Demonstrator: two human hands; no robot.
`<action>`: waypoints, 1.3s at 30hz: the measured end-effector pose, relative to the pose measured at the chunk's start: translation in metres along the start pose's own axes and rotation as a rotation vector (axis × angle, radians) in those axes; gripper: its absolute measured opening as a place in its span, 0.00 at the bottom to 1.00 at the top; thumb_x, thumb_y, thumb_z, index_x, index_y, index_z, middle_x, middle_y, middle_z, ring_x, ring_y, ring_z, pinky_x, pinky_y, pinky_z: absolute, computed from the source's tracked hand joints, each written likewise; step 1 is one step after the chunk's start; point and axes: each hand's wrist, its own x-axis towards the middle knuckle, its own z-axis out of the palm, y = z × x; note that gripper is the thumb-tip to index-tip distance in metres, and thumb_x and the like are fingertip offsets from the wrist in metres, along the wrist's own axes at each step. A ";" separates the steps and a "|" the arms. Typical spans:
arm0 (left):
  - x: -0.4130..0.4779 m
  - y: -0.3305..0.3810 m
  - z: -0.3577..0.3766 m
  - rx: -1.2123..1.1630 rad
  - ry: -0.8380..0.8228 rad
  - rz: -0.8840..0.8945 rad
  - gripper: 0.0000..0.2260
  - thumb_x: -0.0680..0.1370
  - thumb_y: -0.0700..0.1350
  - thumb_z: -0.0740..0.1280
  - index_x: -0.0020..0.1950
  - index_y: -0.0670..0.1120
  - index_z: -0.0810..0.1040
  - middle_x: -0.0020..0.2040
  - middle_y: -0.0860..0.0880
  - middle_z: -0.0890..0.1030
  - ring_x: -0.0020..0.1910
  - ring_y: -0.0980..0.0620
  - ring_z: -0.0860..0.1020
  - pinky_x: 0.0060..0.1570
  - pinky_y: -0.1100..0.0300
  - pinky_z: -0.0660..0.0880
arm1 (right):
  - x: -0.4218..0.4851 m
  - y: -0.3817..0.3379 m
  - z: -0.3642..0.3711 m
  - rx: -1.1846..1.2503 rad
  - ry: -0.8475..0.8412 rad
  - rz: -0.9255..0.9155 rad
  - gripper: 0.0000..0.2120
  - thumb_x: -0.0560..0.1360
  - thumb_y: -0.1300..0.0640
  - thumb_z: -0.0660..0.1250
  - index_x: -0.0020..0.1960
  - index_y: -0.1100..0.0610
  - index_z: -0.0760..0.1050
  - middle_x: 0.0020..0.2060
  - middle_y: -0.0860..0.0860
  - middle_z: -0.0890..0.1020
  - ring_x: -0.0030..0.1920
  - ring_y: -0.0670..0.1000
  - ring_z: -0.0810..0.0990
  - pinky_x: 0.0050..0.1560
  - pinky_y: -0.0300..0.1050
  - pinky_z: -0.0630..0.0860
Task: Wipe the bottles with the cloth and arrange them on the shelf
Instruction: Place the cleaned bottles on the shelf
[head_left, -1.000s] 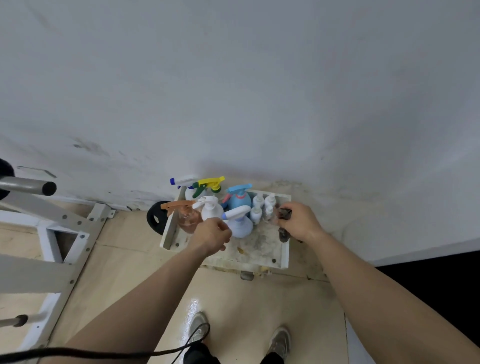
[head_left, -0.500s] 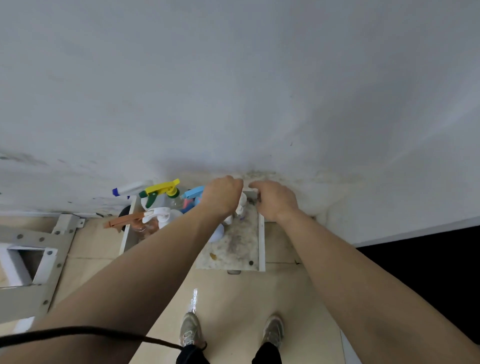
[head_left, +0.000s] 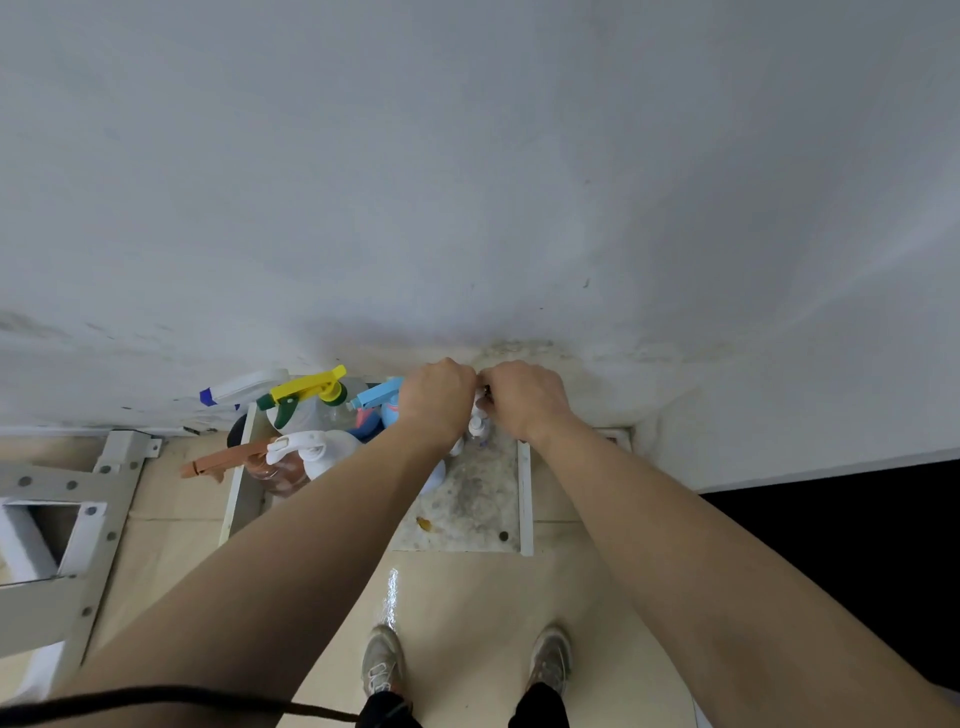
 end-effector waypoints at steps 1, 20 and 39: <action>0.002 0.000 0.002 -0.009 0.009 0.003 0.07 0.77 0.36 0.66 0.43 0.46 0.70 0.49 0.45 0.81 0.47 0.45 0.82 0.39 0.56 0.70 | 0.000 0.001 0.001 0.000 0.027 -0.001 0.10 0.76 0.53 0.63 0.51 0.46 0.82 0.48 0.49 0.84 0.48 0.56 0.82 0.41 0.44 0.68; 0.026 0.009 0.012 -0.329 0.052 -0.001 0.08 0.78 0.34 0.63 0.54 0.42 0.78 0.41 0.44 0.74 0.39 0.45 0.73 0.40 0.54 0.74 | -0.013 0.030 0.019 -0.015 0.212 0.047 0.07 0.78 0.56 0.62 0.50 0.50 0.80 0.45 0.50 0.80 0.45 0.56 0.80 0.38 0.44 0.68; -0.022 -0.005 0.011 -0.120 -0.072 -0.030 0.10 0.79 0.35 0.62 0.57 0.42 0.79 0.53 0.43 0.82 0.52 0.44 0.82 0.42 0.56 0.74 | -0.069 0.031 0.034 0.238 0.182 0.289 0.09 0.80 0.52 0.64 0.59 0.50 0.78 0.51 0.49 0.84 0.49 0.54 0.82 0.43 0.45 0.77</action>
